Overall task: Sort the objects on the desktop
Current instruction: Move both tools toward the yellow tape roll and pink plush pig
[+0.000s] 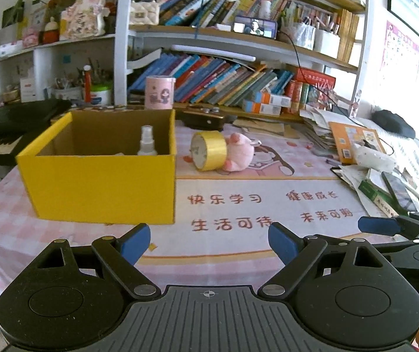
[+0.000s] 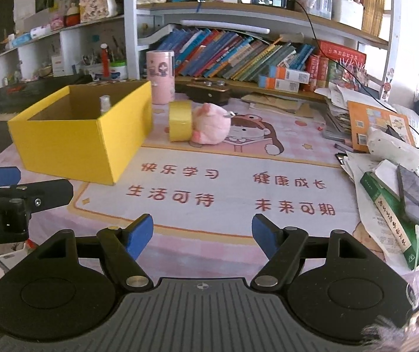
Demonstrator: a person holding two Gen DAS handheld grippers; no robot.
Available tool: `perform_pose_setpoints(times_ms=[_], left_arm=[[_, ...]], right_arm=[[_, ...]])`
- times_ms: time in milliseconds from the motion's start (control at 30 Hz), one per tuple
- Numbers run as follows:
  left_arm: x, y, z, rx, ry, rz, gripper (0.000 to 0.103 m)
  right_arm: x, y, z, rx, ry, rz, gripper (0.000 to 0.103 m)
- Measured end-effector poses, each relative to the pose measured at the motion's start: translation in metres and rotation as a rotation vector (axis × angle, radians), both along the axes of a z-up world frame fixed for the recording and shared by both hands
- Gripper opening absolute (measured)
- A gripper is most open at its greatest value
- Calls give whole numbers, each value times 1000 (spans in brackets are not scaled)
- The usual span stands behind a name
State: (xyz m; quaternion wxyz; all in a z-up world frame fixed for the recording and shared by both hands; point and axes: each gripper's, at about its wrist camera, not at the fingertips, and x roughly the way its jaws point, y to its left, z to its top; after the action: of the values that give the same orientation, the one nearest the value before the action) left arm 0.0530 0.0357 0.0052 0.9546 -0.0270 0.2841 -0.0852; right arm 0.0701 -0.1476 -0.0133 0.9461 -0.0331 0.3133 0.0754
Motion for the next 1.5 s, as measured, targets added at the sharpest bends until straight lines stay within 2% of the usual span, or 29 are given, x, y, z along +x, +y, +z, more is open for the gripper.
perform_pose_setpoints(times_ms=[467,700,933,1300,1500], left_arm=[[60,-63,-5,3,36,-28,90],[83,-91,-7,11,55,-7,90],[105,-109,-4,46,40,64,90],[155,-123,-3,178,-21,203,88],[189,-127,-7,195,-20,229,79]], right_arm=[[62,-57,-4,-9,47,2,73],[89,-87,-7,-2,75,14,73],[112,-111,-7,27,71,31,74],[151,-120,-5,67,42,118,74],[172,-121,-5,72,22,152,75]])
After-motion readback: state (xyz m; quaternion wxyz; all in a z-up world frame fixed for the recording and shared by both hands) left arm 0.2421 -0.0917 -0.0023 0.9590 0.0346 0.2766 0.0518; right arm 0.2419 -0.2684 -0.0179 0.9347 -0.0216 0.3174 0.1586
